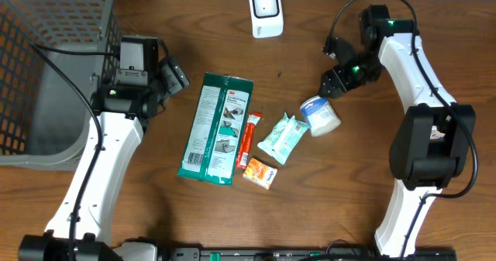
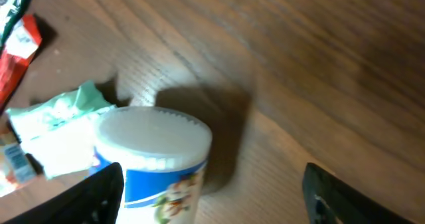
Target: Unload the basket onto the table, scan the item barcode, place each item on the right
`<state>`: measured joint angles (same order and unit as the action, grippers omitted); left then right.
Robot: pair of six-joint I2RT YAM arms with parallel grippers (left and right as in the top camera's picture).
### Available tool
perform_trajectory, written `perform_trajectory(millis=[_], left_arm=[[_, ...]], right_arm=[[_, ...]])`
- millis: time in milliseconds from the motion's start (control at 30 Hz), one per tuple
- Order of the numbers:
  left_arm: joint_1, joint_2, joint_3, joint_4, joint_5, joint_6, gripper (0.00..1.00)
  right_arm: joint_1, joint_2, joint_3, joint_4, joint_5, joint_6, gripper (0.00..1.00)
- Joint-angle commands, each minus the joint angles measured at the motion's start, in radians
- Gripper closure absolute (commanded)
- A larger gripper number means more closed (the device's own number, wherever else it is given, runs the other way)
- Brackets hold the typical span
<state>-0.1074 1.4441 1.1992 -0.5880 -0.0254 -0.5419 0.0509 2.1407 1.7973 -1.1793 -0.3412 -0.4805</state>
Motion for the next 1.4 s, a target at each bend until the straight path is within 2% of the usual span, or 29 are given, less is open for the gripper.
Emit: perform_trajectory(millis=[0, 33, 133, 167, 267, 333, 600, 800, 1033, 1133, 1367], left_arm=[[0.002, -0.002, 0.009, -0.002, -0.002, 0.017, 0.15], [0.002, -0.002, 0.009, -0.002, -0.002, 0.017, 0.15], [0.002, -0.002, 0.009, -0.002, -0.002, 0.017, 0.15], [0.002, -0.002, 0.009, -0.002, -0.002, 0.017, 0.15], [0.002, -0.002, 0.009, -0.002, -0.002, 0.017, 0.15], [0.002, -0.002, 0.009, -0.002, -0.002, 0.017, 0.15], [0.002, -0.002, 0.009, -0.002, -0.002, 0.017, 0.15], [0.002, -0.002, 0.009, -0.002, -0.002, 0.017, 0.15], [0.002, -0.002, 0.009, -0.002, -0.002, 0.017, 0.15], [0.002, -0.002, 0.009, -0.002, -0.002, 0.017, 0.15], [0.002, -0.002, 0.009, -0.002, -0.002, 0.017, 0.15]], right_arm=[[0.020, 0.008, -0.026, -0.052, -0.034, 0.061, 0.08], [0.024, 0.008, -0.027, -0.066, -0.034, 0.082, 0.04], [0.034, 0.008, -0.027, -0.084, -0.030, 0.127, 0.02], [0.037, 0.008, -0.027, -0.088, -0.031, 0.139, 0.05], [0.048, 0.008, -0.034, -0.097, -0.031, 0.165, 0.27], [0.062, 0.008, -0.041, -0.096, -0.031, 0.171, 0.33], [0.096, 0.008, -0.071, -0.089, -0.024, 0.189, 0.25], [0.102, 0.008, -0.109, -0.080, -0.009, 0.189, 0.34], [0.150, 0.008, -0.109, -0.091, 0.008, 0.194, 0.29], [0.182, 0.008, -0.111, -0.088, 0.124, 0.284, 0.27], [0.229, 0.008, -0.111, -0.088, 0.161, 0.309, 0.32]])
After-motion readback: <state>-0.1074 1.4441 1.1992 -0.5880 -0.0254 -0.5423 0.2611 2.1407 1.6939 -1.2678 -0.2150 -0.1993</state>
